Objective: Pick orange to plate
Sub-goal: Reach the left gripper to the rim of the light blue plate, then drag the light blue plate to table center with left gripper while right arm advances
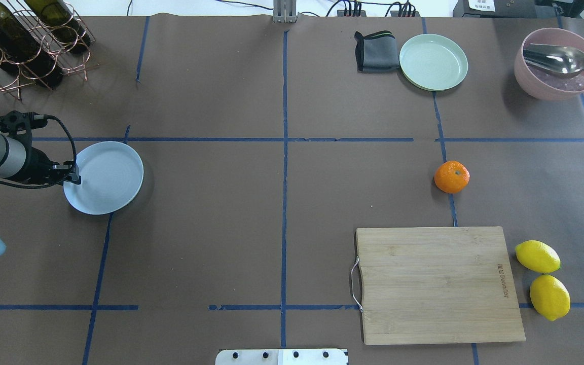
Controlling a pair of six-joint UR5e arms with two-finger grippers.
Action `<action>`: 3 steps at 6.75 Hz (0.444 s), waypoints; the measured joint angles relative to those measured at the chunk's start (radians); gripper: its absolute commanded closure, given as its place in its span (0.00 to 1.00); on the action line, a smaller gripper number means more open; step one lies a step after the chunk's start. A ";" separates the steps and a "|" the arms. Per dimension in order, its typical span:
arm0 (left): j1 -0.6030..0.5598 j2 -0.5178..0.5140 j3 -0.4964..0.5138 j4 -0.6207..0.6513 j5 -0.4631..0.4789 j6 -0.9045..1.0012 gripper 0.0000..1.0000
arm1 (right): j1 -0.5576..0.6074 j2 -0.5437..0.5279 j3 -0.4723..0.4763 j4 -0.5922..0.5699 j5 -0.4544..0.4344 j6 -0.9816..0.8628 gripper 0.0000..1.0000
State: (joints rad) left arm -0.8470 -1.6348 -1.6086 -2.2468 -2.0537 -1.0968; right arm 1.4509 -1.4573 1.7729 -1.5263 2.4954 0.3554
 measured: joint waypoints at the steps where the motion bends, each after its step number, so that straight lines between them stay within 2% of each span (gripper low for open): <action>1: -0.007 0.005 -0.036 0.009 -0.018 -0.002 1.00 | -0.001 0.000 0.006 0.000 0.000 0.008 0.00; 3: -0.100 -0.015 -0.140 0.139 -0.141 -0.001 1.00 | -0.001 0.000 0.013 0.000 0.001 0.012 0.00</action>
State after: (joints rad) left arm -0.9468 -1.6497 -1.7490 -2.1080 -2.1942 -1.0982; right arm 1.4497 -1.4573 1.7854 -1.5263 2.4968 0.3677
